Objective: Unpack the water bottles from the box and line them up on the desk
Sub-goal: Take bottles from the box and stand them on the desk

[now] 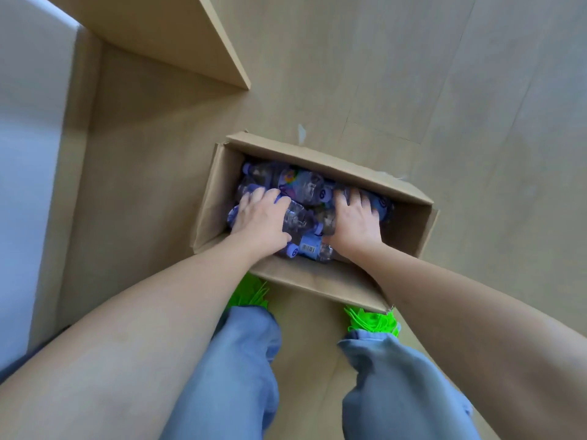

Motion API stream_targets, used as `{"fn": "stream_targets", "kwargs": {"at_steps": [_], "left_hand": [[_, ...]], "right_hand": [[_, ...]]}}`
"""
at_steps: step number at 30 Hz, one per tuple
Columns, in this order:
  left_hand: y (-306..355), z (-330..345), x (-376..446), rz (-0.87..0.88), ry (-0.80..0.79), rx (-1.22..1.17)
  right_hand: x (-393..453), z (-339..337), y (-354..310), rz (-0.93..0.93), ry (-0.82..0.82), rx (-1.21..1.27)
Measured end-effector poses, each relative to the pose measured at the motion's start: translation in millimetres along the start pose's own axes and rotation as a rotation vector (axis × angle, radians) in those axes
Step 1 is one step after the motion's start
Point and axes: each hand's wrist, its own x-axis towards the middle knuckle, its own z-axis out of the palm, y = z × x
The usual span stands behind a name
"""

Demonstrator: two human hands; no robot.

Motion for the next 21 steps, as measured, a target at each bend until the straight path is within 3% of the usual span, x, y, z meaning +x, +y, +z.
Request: {"fn": "stream_targets", "kwargs": {"at_steps": [4, 10, 16, 21], "left_hand": [[-12, 22, 20, 0.058, -0.023, 0.154], [-11, 41, 41, 0.058, 0.093, 0.264], [-6, 33, 43, -0.027, 0.080, 0.268], [1, 30, 43, -0.103, 0.022, 0.323]], "right_hand": [[21, 19, 2, -0.001, 0.079, -0.069], [35, 34, 9, 0.021, 0.157, -0.192], [35, 35, 5, 0.052, 0.050, -0.113], [24, 32, 12, 0.026, 0.055, -0.111]]}}
